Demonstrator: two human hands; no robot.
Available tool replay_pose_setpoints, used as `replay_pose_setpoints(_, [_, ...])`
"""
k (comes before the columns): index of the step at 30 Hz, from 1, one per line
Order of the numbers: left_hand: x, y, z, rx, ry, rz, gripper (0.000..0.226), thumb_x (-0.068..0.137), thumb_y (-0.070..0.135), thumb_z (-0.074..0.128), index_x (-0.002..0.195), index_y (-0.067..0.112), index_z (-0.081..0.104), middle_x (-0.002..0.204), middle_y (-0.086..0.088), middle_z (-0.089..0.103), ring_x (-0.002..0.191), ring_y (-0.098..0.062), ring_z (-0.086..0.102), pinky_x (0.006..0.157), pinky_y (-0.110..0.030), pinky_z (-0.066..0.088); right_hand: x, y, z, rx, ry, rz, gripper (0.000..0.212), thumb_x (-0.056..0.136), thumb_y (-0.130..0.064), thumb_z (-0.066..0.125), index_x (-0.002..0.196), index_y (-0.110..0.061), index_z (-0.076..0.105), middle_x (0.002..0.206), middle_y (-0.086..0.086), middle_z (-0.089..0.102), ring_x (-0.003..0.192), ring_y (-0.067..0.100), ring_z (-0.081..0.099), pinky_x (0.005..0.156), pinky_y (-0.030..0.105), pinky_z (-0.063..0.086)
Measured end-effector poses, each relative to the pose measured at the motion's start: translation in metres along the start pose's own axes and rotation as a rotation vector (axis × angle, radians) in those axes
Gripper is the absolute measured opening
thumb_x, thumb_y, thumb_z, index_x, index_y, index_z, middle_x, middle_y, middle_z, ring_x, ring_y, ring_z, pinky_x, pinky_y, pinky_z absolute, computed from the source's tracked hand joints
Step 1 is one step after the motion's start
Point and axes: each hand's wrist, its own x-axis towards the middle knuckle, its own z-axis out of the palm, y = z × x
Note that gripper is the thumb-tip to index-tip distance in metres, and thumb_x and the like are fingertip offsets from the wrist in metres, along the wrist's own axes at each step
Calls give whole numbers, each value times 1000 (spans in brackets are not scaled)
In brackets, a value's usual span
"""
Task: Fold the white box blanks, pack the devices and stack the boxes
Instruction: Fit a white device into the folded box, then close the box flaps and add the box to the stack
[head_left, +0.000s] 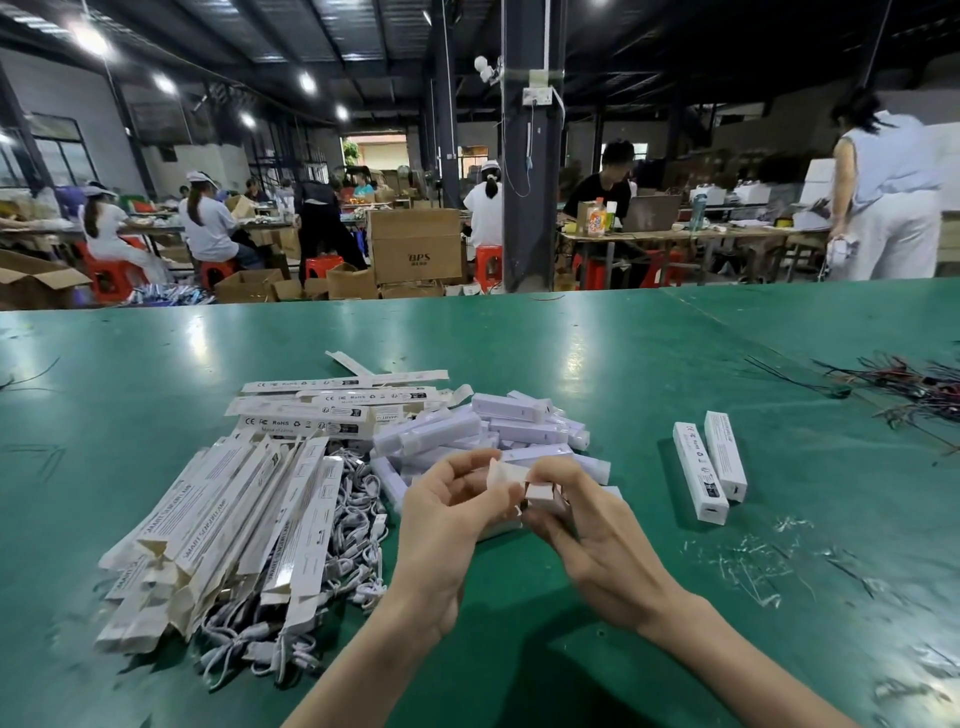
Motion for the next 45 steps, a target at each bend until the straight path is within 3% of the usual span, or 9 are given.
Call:
replay_pose_setpoints(4, [-9,-5,3,335,93,343,24,78,-4,74,92,15,69,78,2,75,72,-10,70,65,-16,53,2,-4,0,-94,17,-24,28,90,-17,59,109,-32,44,76,-29,46,69,-13,42,61,9,31])
replay_pose_setpoints(7, [-16,-6,7,411,32,488,14,83,7,73,96,13,74,83,7,75,78,-11,72,72,-17,55,3,-8,0,-139,36,-56,28,92,-17,57,114,-25,42,85,-21,53,69,-3,41,60,16,32])
replay_pose_setpoints(10, [-15,-6,8,358,45,441,14,81,6,75,93,13,77,84,6,76,77,-12,73,73,-19,55,1,-8,1,-151,11,-85,33,92,-16,56,118,-23,38,91,0,64,73,12,48,62,27,40])
replay_pose_setpoints(16, [-11,-4,7,234,28,264,18,78,0,75,85,17,78,82,1,76,75,-8,71,69,-14,52,-2,-5,5,-165,18,-9,36,93,-32,51,118,-31,25,89,1,65,66,19,49,59,37,45])
replay_pose_setpoints(22, [-12,-6,8,192,24,225,13,79,4,75,84,14,80,87,0,76,83,-8,72,72,-13,51,0,-7,7,-285,35,-33,43,89,-27,56,123,-24,30,91,3,68,75,20,55,62,20,31])
replay_pose_setpoints(30, [-13,-7,8,180,40,214,21,80,5,74,79,25,80,83,1,76,78,-8,71,70,-13,51,0,-6,7,-408,-6,-23,40,87,-21,61,122,-6,48,98,9,68,82,25,62,69,22,32])
replay_pose_setpoints(33, [-13,-8,9,176,33,221,17,79,4,75,81,20,80,85,0,76,81,-8,72,70,-13,51,-1,-4,8,-430,-20,-12,38,87,-21,61,118,0,56,99,8,67,82,25,62,69,23,33])
replay_pose_setpoints(41, [-10,-11,6,227,55,217,11,77,4,77,81,15,79,84,-1,76,80,-12,72,71,-16,53,0,-5,8,-498,10,-56,37,84,-25,61,116,-15,45,93,0,65,75,16,55,61,23,38])
replay_pose_setpoints(45, [-10,-11,5,252,62,203,9,77,5,77,79,13,78,81,0,76,77,-10,71,68,-15,53,-1,-4,7,-509,15,-85,42,82,-20,71,115,-16,45,91,-1,64,73,14,51,57,23,42])
